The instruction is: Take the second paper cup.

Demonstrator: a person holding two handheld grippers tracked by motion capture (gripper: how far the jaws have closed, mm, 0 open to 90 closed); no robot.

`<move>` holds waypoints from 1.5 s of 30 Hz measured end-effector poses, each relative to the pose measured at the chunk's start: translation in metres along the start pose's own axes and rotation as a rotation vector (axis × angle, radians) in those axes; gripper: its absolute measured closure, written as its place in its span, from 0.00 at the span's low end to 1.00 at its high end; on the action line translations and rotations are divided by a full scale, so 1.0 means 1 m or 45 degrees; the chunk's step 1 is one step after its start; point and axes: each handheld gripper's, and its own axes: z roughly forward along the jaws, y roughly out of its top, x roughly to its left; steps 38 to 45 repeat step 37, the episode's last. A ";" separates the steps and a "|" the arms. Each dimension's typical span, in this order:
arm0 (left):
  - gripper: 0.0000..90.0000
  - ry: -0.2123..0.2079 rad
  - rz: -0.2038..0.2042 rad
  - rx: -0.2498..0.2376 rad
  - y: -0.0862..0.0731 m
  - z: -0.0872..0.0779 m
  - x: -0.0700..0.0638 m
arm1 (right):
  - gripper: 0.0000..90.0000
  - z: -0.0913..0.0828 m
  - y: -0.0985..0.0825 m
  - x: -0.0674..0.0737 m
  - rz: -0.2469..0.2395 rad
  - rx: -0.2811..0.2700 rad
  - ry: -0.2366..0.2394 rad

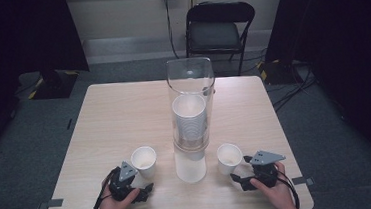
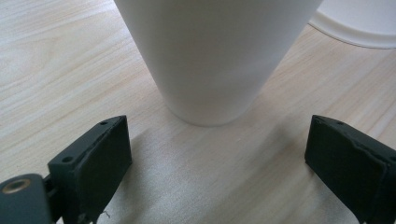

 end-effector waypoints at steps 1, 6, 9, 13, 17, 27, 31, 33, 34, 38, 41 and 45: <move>0.07 0.001 0.001 0.000 0.000 0.000 0.000 | 0.16 -0.002 -0.001 -0.001 0.000 0.002 0.003; 0.07 0.001 -0.001 0.001 0.000 0.000 0.000 | 0.16 -0.009 -0.004 -0.006 0.008 0.000 0.001; 0.07 0.001 -0.001 0.001 0.000 0.000 0.000 | 0.16 -0.013 -0.005 -0.009 0.009 0.010 0.003; 0.07 0.000 -0.001 0.001 0.000 0.000 0.000 | 0.16 -0.019 -0.008 -0.012 0.009 0.025 -0.003; 0.07 0.000 0.000 0.001 0.000 0.000 0.000 | 0.16 -0.023 -0.014 -0.016 0.010 0.042 -0.006; 0.07 0.000 -0.001 0.001 0.000 0.000 0.000 | 0.16 -0.031 -0.025 -0.027 0.013 0.103 -0.048; 0.07 0.001 0.000 0.001 0.000 0.000 0.000 | 0.16 -0.029 -0.032 -0.029 0.012 0.124 -0.054; 0.07 0.000 -0.001 0.001 0.000 0.000 0.000 | 0.16 -0.031 -0.034 -0.030 0.025 0.120 -0.059; 0.07 0.001 0.000 0.001 0.000 0.000 0.000 | 0.16 -0.031 -0.034 -0.031 0.027 0.120 -0.062; 0.07 0.000 0.000 0.001 0.000 0.000 0.000 | 0.16 -0.031 -0.034 -0.031 0.028 0.121 -0.067; 0.07 0.000 0.000 0.001 0.000 0.000 0.000 | 0.16 -0.031 -0.034 -0.031 0.028 0.121 -0.067; 0.07 0.000 0.000 0.001 0.000 0.000 0.000 | 0.16 -0.031 -0.034 -0.031 0.028 0.121 -0.067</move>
